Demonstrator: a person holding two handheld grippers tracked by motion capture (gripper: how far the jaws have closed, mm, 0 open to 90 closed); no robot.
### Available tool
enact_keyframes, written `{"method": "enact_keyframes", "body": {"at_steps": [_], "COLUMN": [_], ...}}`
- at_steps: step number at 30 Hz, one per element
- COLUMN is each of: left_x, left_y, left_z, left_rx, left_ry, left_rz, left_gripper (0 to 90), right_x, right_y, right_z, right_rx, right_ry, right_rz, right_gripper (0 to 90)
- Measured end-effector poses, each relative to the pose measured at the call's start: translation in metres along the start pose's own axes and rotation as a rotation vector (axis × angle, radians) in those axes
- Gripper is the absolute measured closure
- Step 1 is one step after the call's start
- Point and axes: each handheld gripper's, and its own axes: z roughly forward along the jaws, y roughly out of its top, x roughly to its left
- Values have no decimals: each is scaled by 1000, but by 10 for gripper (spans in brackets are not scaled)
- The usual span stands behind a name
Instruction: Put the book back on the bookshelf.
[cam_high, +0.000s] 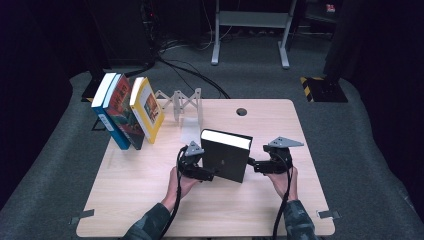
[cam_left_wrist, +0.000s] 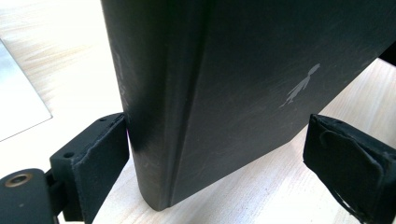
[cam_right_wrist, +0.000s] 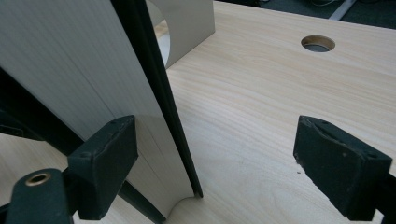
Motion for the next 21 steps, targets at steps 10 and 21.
{"method": "enact_keyframes", "body": {"at_steps": [10,21], "left_x": [-2,-8], "left_y": [-4,-12], "left_z": [-4,-12], "left_rx": [-6,-10], "left_ry": [21,23], "left_rz": [7,3], "left_gripper": [97,91], "right_x": [-5,-8], "right_y": [4,7], "right_z": [6,11], "right_rx": [4,-4], "right_ry": [5,27], "right_rz": [15,-9], "right_gripper": [134,135]}}
